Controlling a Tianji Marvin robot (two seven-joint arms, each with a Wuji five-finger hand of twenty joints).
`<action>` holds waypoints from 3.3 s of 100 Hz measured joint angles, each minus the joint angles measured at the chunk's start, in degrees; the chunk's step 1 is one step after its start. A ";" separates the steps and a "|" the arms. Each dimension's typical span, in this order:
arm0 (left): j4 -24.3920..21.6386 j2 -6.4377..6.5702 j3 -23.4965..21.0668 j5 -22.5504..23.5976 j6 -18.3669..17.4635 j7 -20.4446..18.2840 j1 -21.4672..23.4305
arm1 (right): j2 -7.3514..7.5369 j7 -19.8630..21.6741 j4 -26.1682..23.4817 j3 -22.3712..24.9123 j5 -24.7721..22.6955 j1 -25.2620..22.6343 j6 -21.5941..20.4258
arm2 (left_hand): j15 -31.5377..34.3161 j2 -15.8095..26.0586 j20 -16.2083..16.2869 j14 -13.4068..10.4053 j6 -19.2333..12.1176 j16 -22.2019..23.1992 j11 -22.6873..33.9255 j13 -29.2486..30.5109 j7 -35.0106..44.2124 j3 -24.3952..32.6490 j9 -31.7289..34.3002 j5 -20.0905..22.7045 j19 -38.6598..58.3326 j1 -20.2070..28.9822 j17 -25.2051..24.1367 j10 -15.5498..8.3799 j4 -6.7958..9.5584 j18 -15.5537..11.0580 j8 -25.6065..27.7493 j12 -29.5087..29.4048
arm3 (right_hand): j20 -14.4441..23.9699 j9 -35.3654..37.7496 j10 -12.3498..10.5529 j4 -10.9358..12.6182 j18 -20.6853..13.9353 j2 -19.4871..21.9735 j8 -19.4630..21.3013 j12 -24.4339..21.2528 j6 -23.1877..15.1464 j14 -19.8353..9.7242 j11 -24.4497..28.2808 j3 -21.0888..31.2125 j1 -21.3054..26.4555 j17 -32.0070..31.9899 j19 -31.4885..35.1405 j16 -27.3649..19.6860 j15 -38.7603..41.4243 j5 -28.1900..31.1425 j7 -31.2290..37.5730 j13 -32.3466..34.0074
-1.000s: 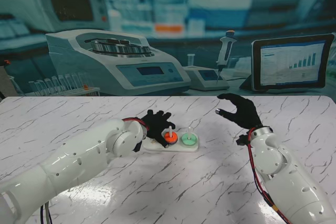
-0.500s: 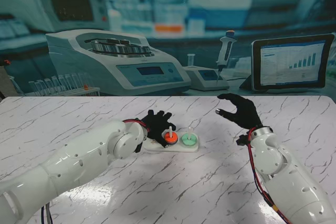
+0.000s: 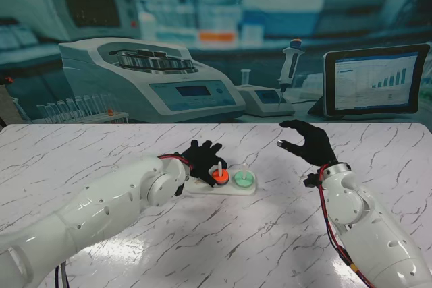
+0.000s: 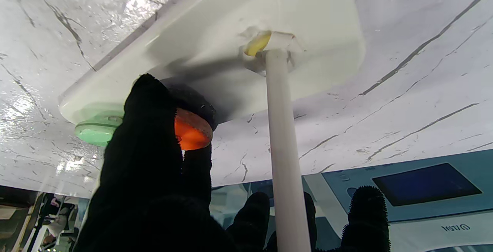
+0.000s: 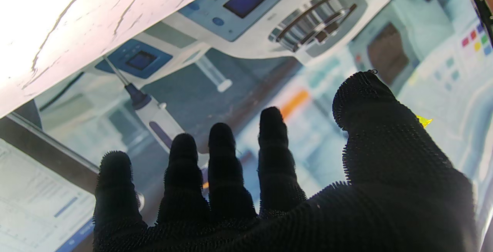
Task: Move the three rings of the Hanoi Tower from the left rod to the right rod
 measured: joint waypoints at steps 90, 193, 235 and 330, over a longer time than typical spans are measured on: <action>-3.51 0.20 -7.56 -1.19 0.16 0.39 4.13 | 0.00 0.16 0.14 -0.19 0.14 0.02 0.13 | 1.13 -1.02 0.01 -0.03 -2.82 0.42 2.04 3.04 9.68 -3.71 6.77 0.95 2.99 2.20 0.14 -3.54 -1.49 -0.02 2.87 0.73 | 0.00 0.00 0.00 0.00 0.00 0.00 0.00 0.00 0.00 0.00 0.02 -0.01 0.00 0.00 0.00 0.00 0.00 0.00 0.00 0.00; -14.34 2.49 -19.85 4.25 1.28 -3.90 9.32 | -0.04 0.05 0.45 -0.35 0.32 0.23 -0.01 | 1.35 -2.45 0.01 -0.04 -2.92 0.44 2.37 5.21 10.90 -4.44 9.93 2.60 3.59 2.16 0.70 -4.07 -1.52 -0.02 2.81 0.73 | 0.00 0.00 0.00 0.00 0.00 0.00 0.00 0.00 0.00 0.00 0.02 -0.01 0.01 0.00 0.00 0.01 0.00 0.00 0.00 -0.60; -16.59 3.57 -25.21 7.66 2.19 -6.08 12.18 | -0.04 0.11 0.44 -0.44 0.30 0.23 0.03 | 1.35 -2.45 0.01 -0.04 -2.92 0.44 2.37 5.24 10.90 -4.45 10.47 2.61 3.59 2.16 0.72 -4.07 -1.53 -0.02 2.79 0.73 | 0.00 0.00 0.00 0.00 0.00 0.00 0.00 0.00 0.00 0.00 0.02 -0.01 0.01 0.00 0.00 0.01 0.00 0.00 0.00 -0.60; -18.06 4.56 -27.77 9.72 3.08 -7.83 15.47 | -0.05 0.27 0.51 -1.09 0.53 0.36 0.30 | 1.35 -2.45 0.01 -0.04 -2.92 0.44 2.37 5.27 10.90 -4.45 10.51 2.63 3.59 2.15 1.24 -4.07 -1.53 -0.02 2.79 0.73 | 0.00 0.00 0.00 0.00 0.00 0.00 0.00 0.00 0.00 0.00 0.02 -0.01 0.01 0.00 0.00 0.01 0.00 0.00 0.00 -0.60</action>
